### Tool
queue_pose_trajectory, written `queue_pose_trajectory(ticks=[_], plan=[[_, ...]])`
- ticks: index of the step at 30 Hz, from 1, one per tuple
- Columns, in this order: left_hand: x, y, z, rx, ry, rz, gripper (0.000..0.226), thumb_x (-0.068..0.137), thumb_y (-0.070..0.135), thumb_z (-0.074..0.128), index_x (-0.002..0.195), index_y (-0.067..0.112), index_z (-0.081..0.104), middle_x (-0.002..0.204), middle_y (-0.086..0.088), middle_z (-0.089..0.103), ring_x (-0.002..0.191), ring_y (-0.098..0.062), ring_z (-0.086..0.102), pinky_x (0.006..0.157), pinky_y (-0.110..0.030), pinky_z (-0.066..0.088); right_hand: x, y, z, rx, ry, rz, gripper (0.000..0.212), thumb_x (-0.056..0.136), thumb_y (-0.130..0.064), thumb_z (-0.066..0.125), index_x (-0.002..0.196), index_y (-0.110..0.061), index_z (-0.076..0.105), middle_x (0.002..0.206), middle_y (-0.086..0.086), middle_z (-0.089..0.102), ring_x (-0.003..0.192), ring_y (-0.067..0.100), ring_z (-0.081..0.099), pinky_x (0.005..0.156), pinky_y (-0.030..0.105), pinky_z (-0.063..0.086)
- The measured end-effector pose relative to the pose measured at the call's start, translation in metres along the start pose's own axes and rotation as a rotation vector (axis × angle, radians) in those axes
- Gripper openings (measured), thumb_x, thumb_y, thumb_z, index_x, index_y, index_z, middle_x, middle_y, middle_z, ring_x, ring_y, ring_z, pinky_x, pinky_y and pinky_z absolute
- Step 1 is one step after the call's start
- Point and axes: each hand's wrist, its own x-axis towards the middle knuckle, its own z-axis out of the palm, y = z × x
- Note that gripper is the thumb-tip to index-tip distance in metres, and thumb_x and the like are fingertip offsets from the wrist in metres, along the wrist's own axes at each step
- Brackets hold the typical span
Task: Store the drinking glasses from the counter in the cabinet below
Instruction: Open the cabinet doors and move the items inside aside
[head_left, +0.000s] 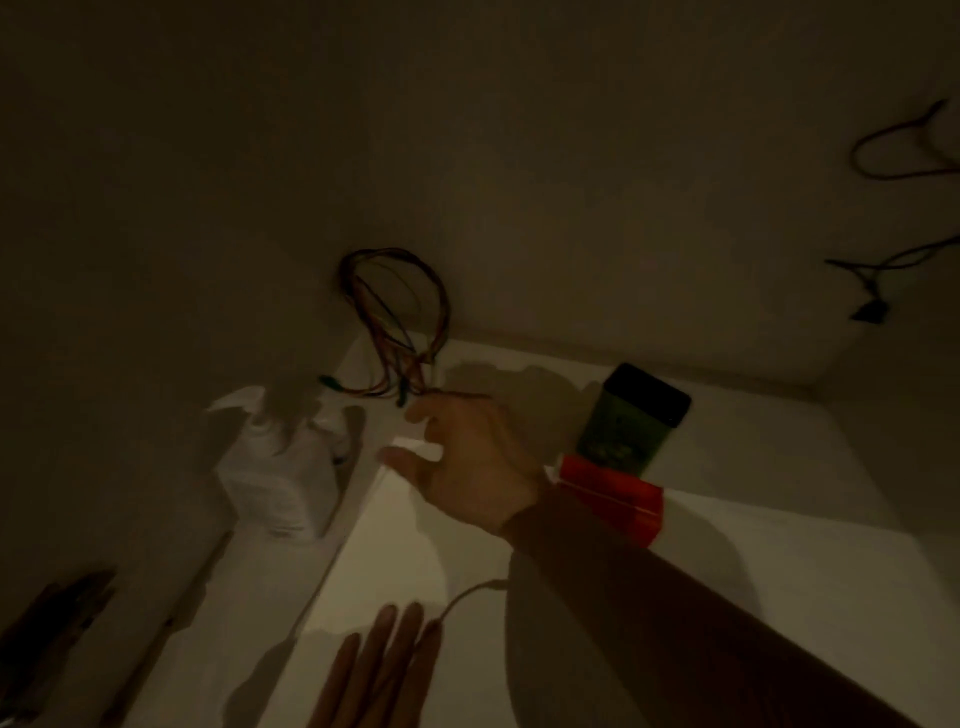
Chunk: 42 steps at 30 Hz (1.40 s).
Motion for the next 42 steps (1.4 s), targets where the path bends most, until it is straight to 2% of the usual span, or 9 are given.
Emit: queue_pose_trajectory(ticks=[1,3,6,10,18,22,32,39,42], plan=[[-0.002,-0.003,0.002,0.021,0.203,-0.043,0.06,0.101,0.022,0.02,0.102,0.024,0.08,0.106,-0.001,0.075,0.093,-0.019,0.073,0.086,-0.035,0.042,-0.005,0.015,-0.014,-0.055,0.003,0.021,0.036,0.089,-0.046,0.066,0.113,-0.018,0.067,0.111,0.005,0.07,0.099,0.023,0.064,0.085,0.035,0.053],[-0.003,0.002,0.001,0.022,0.23,-0.076,0.056,0.102,0.019,0.017,0.111,0.022,0.073,0.1,-0.003,0.076,0.088,-0.02,0.074,0.094,-0.033,0.037,-0.018,0.05,-0.046,-0.211,0.06,0.084,0.022,0.093,-0.036,0.059,0.107,-0.021,0.067,0.106,0.003,0.069,0.097,0.024,0.064,0.083,0.032,0.051],[0.01,0.009,-0.009,-0.186,0.038,-0.06,0.068,0.105,0.031,0.01,0.115,0.013,0.074,0.117,-0.01,0.071,0.111,-0.017,0.062,0.11,-0.026,0.023,-0.028,0.092,-0.089,-0.357,0.17,0.224,0.017,0.092,-0.048,0.058,0.095,-0.032,0.061,0.093,-0.005,0.063,0.085,0.019,0.06,0.07,0.03,0.045],[0.056,0.023,-0.056,-0.346,0.209,-0.083,0.063,0.079,0.062,0.064,0.123,0.017,0.071,0.123,-0.01,0.069,0.104,-0.03,0.07,0.081,-0.043,0.058,-0.037,0.136,-0.12,-0.414,0.367,0.274,0.016,0.09,-0.04,0.064,0.092,-0.026,0.058,0.087,-0.007,0.049,0.09,0.023,0.057,0.067,0.03,0.035],[0.188,0.038,-0.093,-0.384,0.076,0.201,0.111,0.067,0.062,0.078,0.154,0.031,0.017,0.158,0.002,0.029,0.142,-0.02,0.028,0.114,-0.033,0.021,-0.029,0.182,-0.125,-0.188,0.181,0.452,0.078,0.083,-0.032,0.078,0.149,-0.024,0.036,0.137,0.008,0.048,0.126,0.03,0.05,0.094,0.038,0.045],[0.206,0.043,-0.081,-0.27,-0.057,0.217,0.09,0.072,0.047,0.08,0.147,0.029,0.033,0.133,0.0,0.053,0.12,-0.022,0.052,0.103,-0.035,0.039,-0.024,0.195,-0.12,-0.223,0.076,0.479,0.076,0.083,-0.035,0.078,0.146,-0.017,0.039,0.137,0.012,0.05,0.124,0.033,0.052,0.097,0.038,0.044],[0.158,0.012,-0.083,-0.445,0.002,0.188,0.066,0.073,0.049,0.076,0.13,0.033,0.047,0.12,0.009,0.052,0.109,-0.01,0.046,0.084,-0.027,0.041,-0.021,0.197,-0.113,-0.212,0.201,0.418,0.044,0.079,-0.031,0.082,0.115,-0.015,0.061,0.104,0.006,0.057,0.096,0.026,0.06,0.07,0.024,0.041],[0.067,-0.071,-0.095,-0.41,-0.056,0.033,0.063,0.066,0.056,0.073,0.121,0.04,0.047,0.112,0.017,0.053,0.099,-0.002,0.049,0.079,-0.025,0.047,-0.058,0.141,-0.107,-0.079,0.162,0.195,0.049,0.069,-0.03,0.086,0.112,-0.018,0.066,0.103,0.007,0.066,0.092,0.032,0.065,0.084,0.052,0.054],[0.031,-0.098,-0.089,-0.674,-0.052,-0.113,0.031,0.086,0.039,0.063,0.109,0.02,0.06,0.097,0.001,0.059,0.079,-0.002,0.056,0.067,-0.021,0.05,-0.078,0.106,-0.097,0.071,0.106,0.166,0.059,0.063,-0.012,0.09,0.111,-0.032,0.063,0.108,0.0,0.065,0.094,0.024,0.064,0.085,0.051,0.054]])
